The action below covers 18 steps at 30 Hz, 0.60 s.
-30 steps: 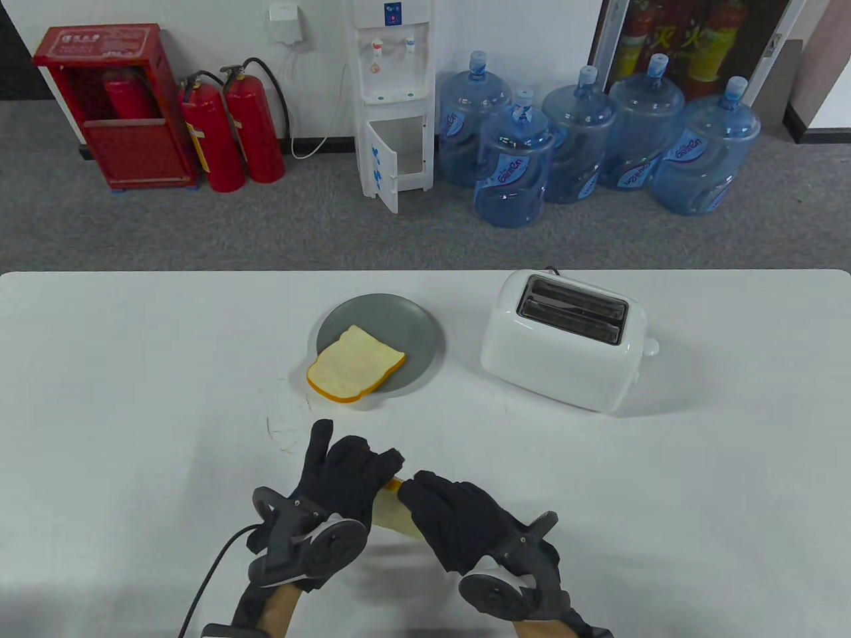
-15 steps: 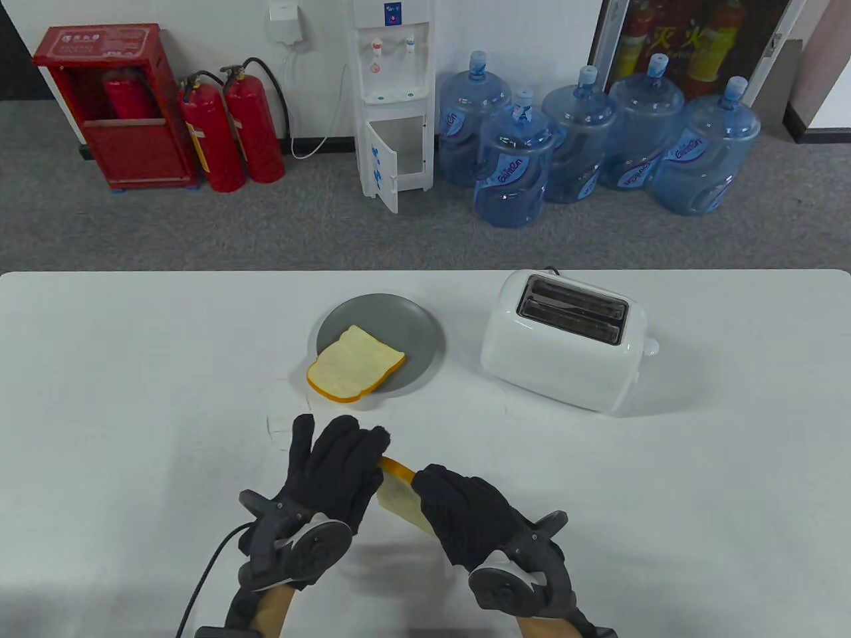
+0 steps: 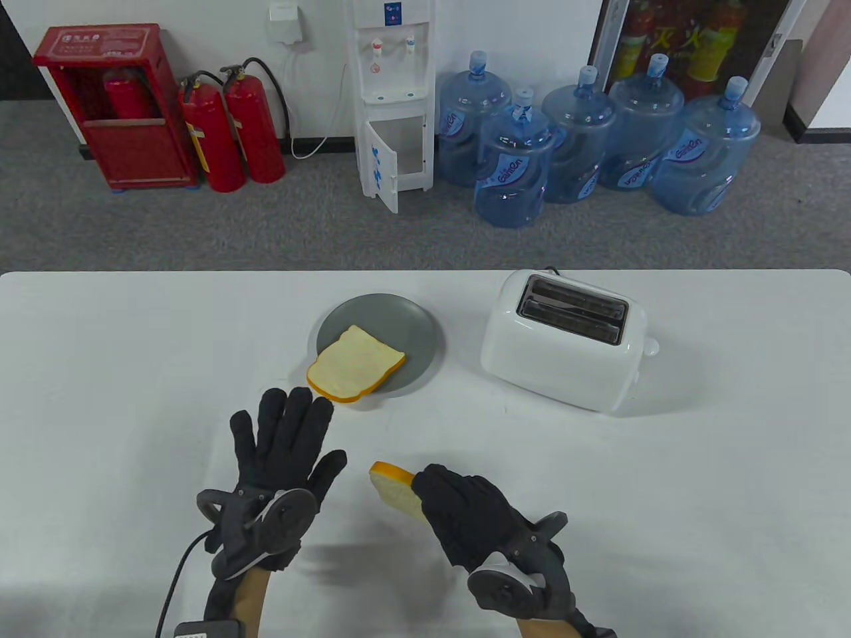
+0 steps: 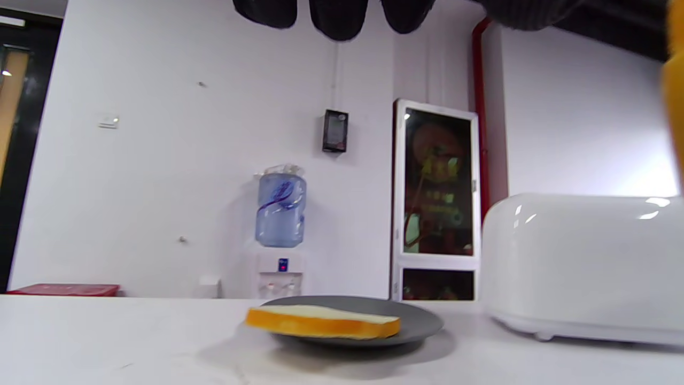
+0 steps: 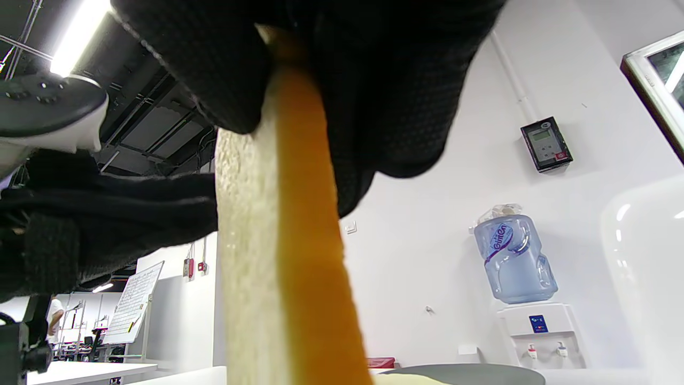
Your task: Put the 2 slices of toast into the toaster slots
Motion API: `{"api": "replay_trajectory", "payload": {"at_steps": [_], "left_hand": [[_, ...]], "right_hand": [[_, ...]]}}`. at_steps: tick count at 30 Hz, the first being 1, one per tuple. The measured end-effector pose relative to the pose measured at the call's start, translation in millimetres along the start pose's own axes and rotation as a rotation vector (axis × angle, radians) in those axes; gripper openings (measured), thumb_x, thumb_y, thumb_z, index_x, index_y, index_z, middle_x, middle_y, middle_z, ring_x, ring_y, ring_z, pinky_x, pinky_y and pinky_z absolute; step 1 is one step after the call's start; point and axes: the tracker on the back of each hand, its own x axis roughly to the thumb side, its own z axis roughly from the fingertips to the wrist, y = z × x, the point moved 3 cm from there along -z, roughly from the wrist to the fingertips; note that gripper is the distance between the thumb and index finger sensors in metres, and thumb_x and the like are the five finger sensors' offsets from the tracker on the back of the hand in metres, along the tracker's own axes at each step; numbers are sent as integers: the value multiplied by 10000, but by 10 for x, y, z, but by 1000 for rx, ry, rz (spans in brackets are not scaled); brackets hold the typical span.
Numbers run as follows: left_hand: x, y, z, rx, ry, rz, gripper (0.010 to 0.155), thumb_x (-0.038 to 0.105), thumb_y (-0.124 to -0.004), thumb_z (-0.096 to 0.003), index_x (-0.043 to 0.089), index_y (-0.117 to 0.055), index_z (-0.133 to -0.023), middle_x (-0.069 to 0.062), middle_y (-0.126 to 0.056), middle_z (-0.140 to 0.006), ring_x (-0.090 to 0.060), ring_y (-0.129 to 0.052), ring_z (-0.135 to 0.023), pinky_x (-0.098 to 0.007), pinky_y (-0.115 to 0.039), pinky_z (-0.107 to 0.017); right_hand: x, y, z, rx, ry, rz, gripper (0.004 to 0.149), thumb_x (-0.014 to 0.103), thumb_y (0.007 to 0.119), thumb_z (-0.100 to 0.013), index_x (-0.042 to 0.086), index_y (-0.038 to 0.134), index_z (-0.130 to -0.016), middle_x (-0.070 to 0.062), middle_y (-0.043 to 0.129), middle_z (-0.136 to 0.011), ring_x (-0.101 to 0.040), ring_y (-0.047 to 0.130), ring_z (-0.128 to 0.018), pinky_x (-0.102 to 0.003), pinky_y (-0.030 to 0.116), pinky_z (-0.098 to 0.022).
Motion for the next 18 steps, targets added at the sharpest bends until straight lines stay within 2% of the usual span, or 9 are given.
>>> {"api": "replay_trajectory", "payload": {"at_steps": [10, 18], "left_hand": [[-277, -233, 12, -112, 109, -32, 714, 627, -575, -556, 393, -340, -1188, 5, -310, -1280, -384, -293, -1217, -652, -305, -808], [-382, -281, 26, -128, 142, -35, 725, 639, -558, -552, 398, -306, -1187, 7, -269, -1277, -387, -268, -1211, -652, -305, -807]], "right_hand": [[7, -8, 2, -7, -2, -7, 513, 352, 807, -629, 365, 560, -1078, 56, 846, -994, -72, 1085, -706, -333, 960, -589], [9, -41, -8, -26, 15, -51, 505, 347, 814, -629, 362, 567, -1069, 62, 845, -996, -91, 1087, -722, -353, 965, -587]]}}
